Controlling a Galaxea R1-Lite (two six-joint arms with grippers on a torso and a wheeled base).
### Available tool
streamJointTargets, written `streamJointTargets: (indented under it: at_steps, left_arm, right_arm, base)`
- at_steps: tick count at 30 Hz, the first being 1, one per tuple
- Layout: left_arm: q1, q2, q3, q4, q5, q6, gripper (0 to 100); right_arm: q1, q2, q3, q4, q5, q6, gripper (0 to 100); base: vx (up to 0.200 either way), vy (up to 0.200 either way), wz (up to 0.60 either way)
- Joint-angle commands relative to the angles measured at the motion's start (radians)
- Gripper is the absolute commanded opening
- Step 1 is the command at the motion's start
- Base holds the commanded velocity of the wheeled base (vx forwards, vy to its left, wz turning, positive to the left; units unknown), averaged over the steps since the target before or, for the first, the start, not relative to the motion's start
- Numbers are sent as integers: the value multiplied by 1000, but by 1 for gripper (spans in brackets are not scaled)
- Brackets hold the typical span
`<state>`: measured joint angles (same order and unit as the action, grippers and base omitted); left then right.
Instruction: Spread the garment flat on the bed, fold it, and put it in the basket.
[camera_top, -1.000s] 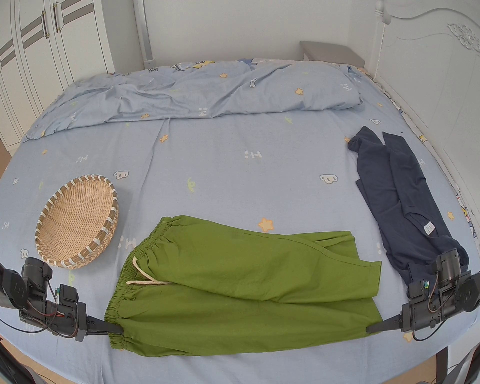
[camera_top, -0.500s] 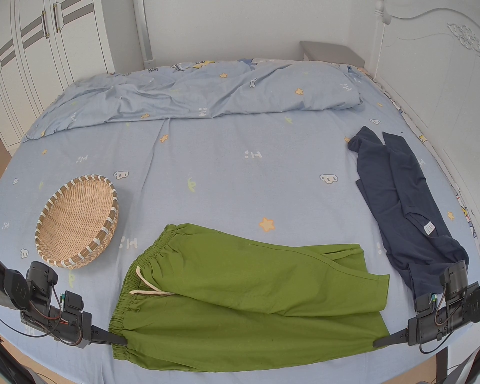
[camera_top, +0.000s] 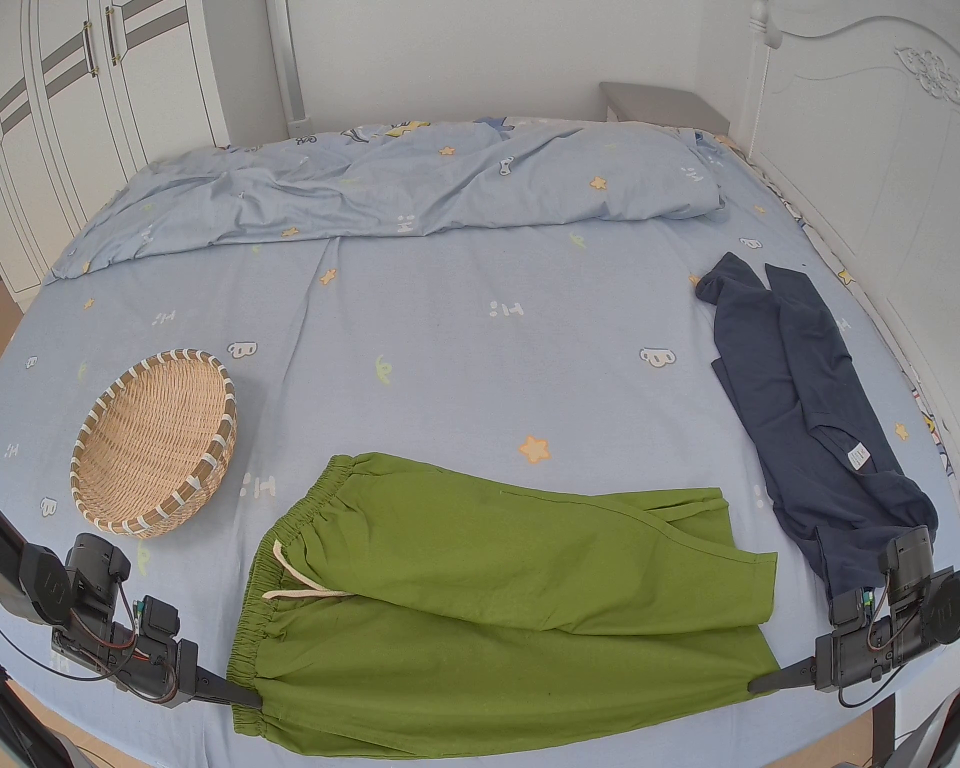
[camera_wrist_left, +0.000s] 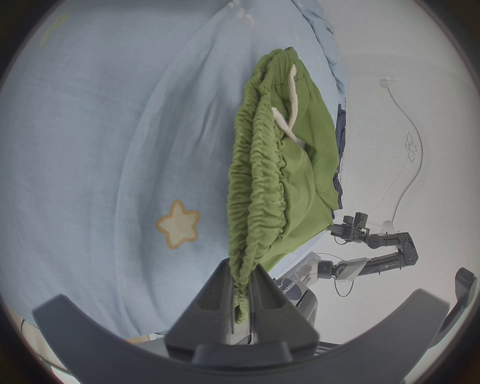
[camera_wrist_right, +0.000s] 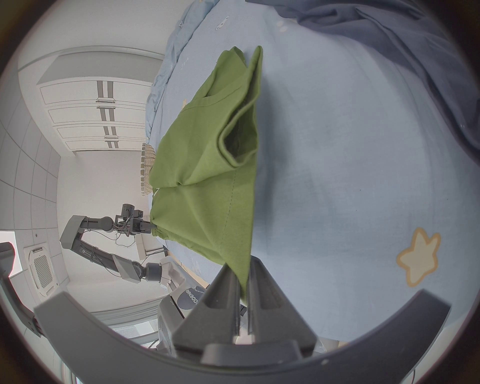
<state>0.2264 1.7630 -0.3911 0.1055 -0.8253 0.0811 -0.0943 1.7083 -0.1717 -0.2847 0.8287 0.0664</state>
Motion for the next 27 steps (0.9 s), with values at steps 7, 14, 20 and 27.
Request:
streamJointTargets:
  at_steps: [7, 14, 20, 27]
  left_arm:
    - [-10, 6, 3, 0, 2, 2, 0]
    - [-10, 7, 0, 0, 2, 2, 100]
    - [5, -11, -12, 10, 2, 0, 100]
    - [25, -250, -106, 145, 2, -9, 100]
  right_arm:
    - [1, 11, 4, -1, 0, -7, 0]
    - [1, 13, 6, -4, 0, -8, 100]
    - [-2, -27, 17, -4, 1, -10, 100]
    - [-56, -179, -2, 2, 1, -7, 100]
  base:
    - [0, 0, 0]
    - [0, 0, 0]
    - [0, 0, 0]
    - [0, 0, 0]
